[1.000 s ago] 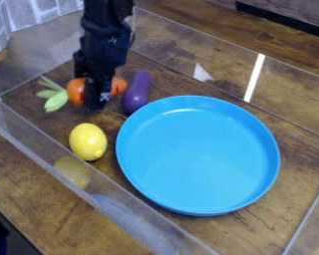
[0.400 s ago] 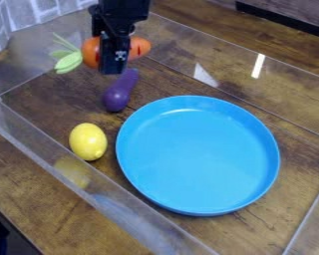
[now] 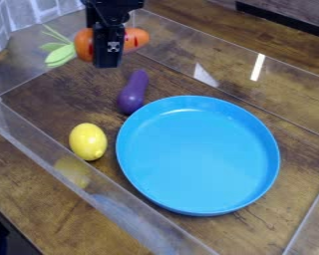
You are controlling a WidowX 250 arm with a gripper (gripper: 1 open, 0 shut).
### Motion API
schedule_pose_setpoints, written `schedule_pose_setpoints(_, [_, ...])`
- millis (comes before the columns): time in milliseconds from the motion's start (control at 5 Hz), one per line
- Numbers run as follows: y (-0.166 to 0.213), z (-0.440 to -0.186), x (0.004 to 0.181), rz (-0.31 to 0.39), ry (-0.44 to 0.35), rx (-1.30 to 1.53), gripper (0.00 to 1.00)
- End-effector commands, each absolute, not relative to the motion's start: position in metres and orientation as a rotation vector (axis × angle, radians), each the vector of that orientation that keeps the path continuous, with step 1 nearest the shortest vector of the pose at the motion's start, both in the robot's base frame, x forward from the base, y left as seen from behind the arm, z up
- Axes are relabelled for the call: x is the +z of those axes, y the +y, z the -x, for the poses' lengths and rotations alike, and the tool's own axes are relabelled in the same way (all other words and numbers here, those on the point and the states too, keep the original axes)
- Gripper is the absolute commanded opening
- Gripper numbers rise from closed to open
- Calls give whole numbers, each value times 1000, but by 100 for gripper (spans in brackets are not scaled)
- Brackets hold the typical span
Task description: Move the carrot to the right side
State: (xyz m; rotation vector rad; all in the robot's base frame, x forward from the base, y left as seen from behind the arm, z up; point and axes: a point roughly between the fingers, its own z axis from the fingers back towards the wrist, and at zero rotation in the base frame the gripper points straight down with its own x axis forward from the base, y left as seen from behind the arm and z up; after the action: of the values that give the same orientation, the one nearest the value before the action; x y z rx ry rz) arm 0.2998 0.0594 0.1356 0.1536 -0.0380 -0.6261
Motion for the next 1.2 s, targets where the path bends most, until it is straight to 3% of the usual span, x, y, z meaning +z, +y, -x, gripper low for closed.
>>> schedule_pose_setpoints(0, [43,-303,141,-163,-99,-667,0])
schedule_pose_setpoints(400, [24,-303,119,-129,-123,-690,0])
schedule_pose_setpoints(800, [-30,-308,117,-108,-163,-820,0])
schedule_pose_setpoints(1000, [-63,-314,106,-101,-174,-875,0])
